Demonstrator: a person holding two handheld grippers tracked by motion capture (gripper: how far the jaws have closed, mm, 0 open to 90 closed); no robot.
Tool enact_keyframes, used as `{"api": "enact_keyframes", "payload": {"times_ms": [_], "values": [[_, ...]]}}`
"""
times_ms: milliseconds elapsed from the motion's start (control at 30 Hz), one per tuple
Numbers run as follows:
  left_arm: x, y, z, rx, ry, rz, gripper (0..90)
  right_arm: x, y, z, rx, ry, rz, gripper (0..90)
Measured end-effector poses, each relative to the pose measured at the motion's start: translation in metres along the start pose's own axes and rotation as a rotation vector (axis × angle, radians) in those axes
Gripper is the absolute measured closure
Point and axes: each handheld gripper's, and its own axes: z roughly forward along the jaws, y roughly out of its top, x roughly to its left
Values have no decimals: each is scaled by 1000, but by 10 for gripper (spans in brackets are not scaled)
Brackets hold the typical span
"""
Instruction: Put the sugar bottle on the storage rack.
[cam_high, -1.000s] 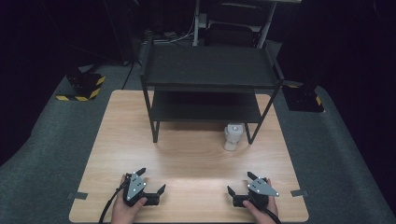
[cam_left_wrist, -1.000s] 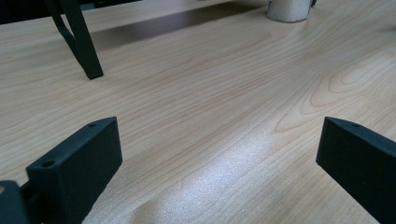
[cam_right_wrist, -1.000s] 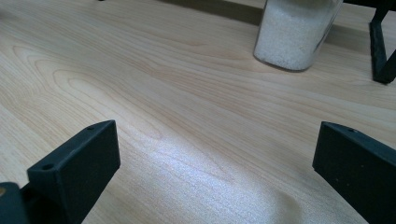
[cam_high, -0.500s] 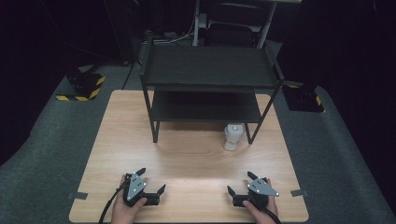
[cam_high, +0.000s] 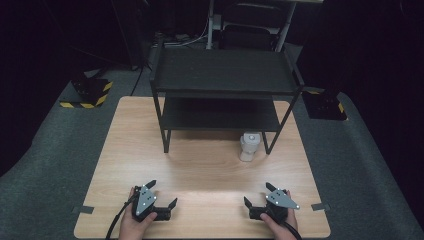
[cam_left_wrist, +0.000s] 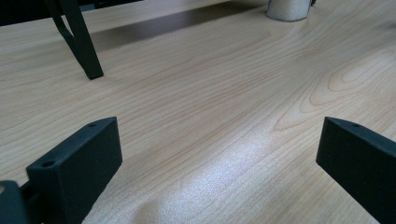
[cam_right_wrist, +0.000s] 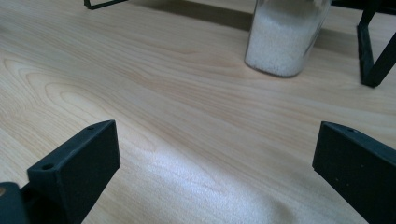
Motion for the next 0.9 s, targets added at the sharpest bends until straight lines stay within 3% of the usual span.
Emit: {"api": "enact_keyframes", "payload": {"times_ms": [567,900], "values": [[0,-1,-1,-7,3,0,5,-1,43,-1,-50,-45,-7,4],[0,-2,-1,-12,-2,-4,5,-2,66,21,-63,-83,13,4]]}}
